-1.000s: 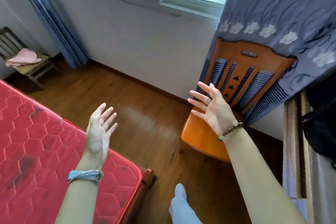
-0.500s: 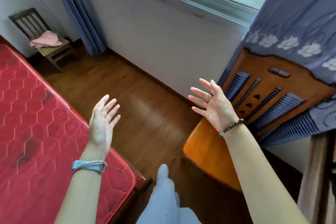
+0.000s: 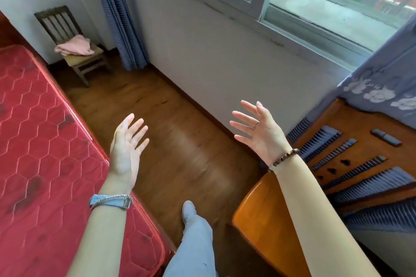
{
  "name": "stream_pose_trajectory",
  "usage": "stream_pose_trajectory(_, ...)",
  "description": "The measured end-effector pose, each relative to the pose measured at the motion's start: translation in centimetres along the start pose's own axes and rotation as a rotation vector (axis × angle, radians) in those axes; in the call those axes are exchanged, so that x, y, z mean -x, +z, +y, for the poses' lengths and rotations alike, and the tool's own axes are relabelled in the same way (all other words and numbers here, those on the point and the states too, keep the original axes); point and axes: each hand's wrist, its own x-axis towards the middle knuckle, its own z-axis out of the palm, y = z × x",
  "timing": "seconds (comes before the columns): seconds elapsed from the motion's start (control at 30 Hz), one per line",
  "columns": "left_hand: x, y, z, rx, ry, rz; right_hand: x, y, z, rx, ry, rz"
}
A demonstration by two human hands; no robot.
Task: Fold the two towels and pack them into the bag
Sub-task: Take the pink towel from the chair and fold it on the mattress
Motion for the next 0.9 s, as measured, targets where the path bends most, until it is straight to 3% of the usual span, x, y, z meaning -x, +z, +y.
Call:
stream_pose_trajectory(0.4,-13.2,-3.0,7.7,0.012,0.074,0.174,-14.2,13.0,-5.4,0.059,0.044,-0.214)
stream_pose_trajectory(0.9,-20.8,-7.5,12.1,0.023,0.134,0.321,-25.1,24.3,-8.0,0.156,0.087,-0.450)
